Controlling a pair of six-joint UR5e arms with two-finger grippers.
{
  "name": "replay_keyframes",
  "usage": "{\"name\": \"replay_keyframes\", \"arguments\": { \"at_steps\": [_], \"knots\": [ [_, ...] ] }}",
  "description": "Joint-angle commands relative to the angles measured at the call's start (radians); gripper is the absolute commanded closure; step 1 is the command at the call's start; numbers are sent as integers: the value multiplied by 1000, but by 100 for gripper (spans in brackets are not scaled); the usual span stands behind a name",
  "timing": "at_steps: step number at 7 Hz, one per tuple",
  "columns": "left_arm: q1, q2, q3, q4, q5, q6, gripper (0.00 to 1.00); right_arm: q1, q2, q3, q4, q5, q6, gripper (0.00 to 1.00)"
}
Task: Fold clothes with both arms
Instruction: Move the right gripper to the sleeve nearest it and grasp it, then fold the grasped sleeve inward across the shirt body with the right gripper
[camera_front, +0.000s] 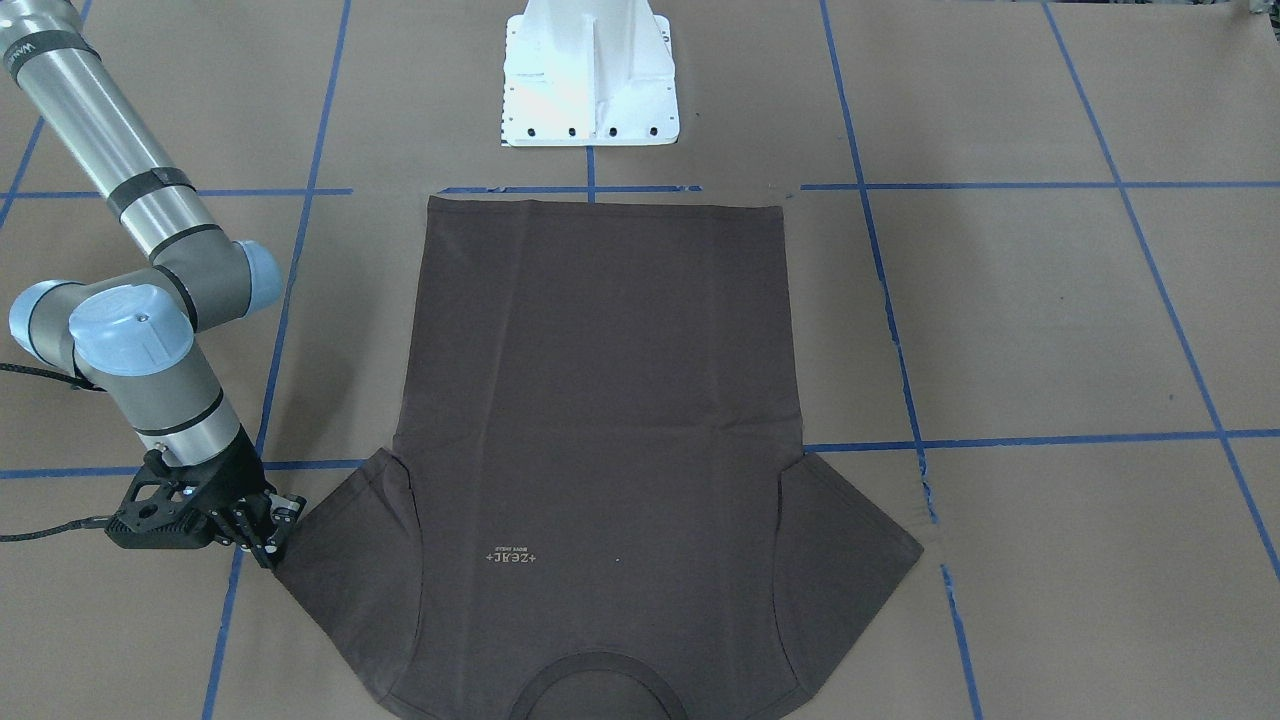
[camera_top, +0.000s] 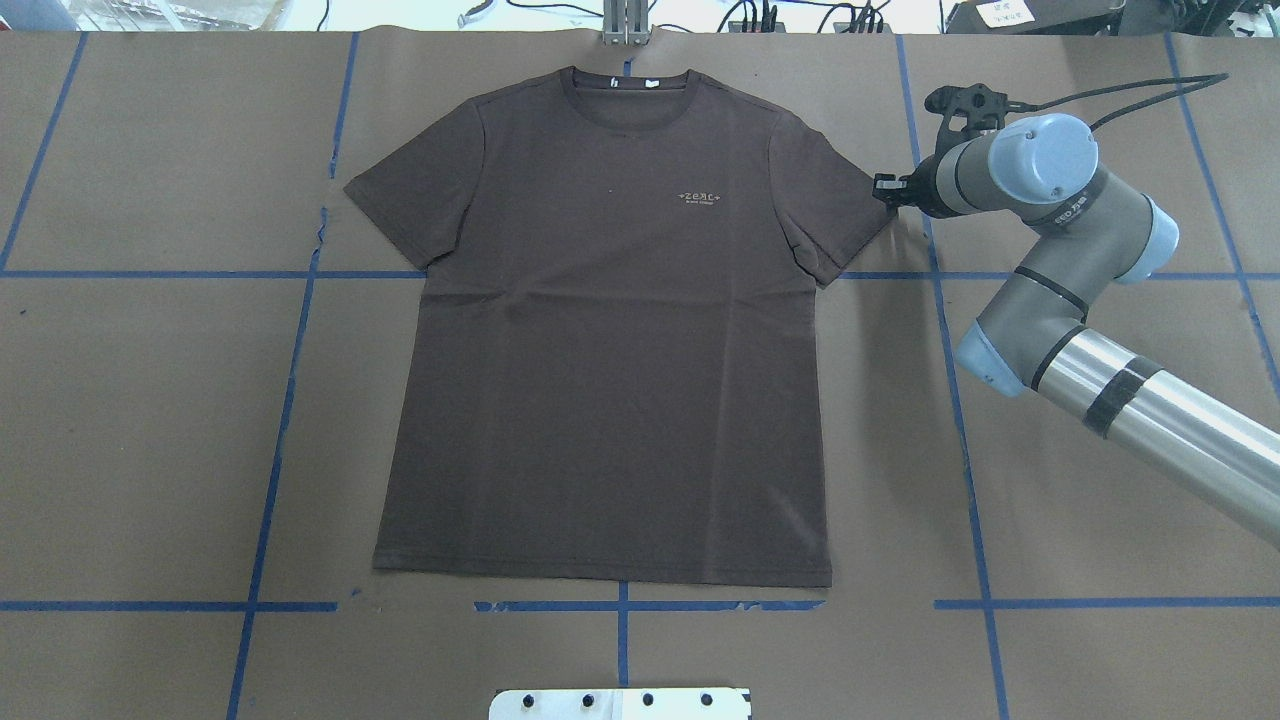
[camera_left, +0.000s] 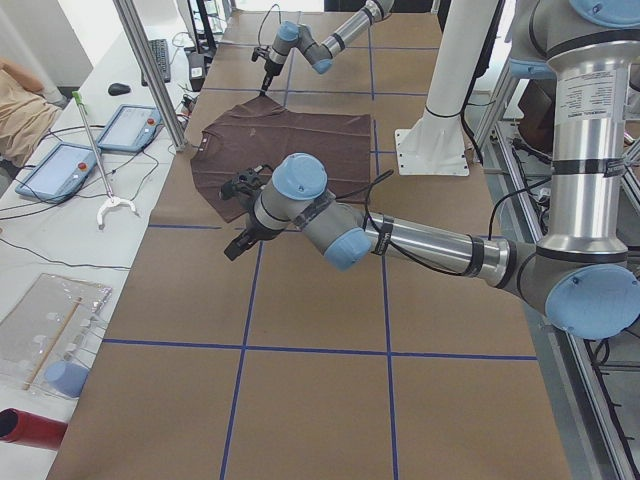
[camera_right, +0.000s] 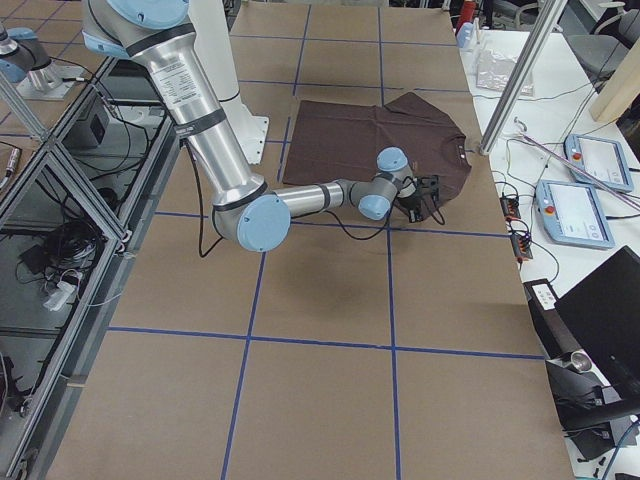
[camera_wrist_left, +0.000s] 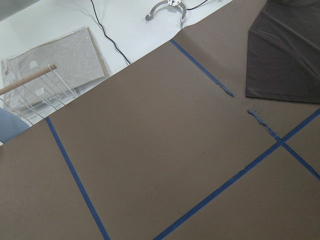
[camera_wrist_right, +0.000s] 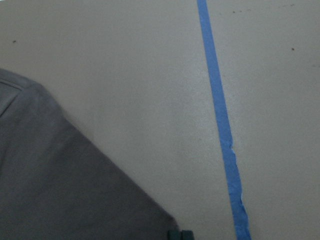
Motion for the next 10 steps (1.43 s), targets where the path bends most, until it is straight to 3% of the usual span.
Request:
{"name": "replay_keyframes", "arguments": {
  "at_steps": [1, 3, 5, 7, 10],
  "knots": [
    [0, 0, 1, 0, 0, 0, 0, -1, 45, 11, -39, 0, 4, 100],
    [0, -1, 4, 0, 0, 0, 0, -25, 111, 72, -171, -36, 107, 100],
    [2, -4, 9, 0, 3, 0, 0, -135, 236, 69, -359, -206, 271, 100],
    [0, -4, 9, 0, 5, 0, 0, -176, 265, 45, -368, -254, 297, 100],
    [0, -4, 9, 0, 5, 0, 0, -180, 320, -13, -368, -258, 304, 100]
  ]
}}
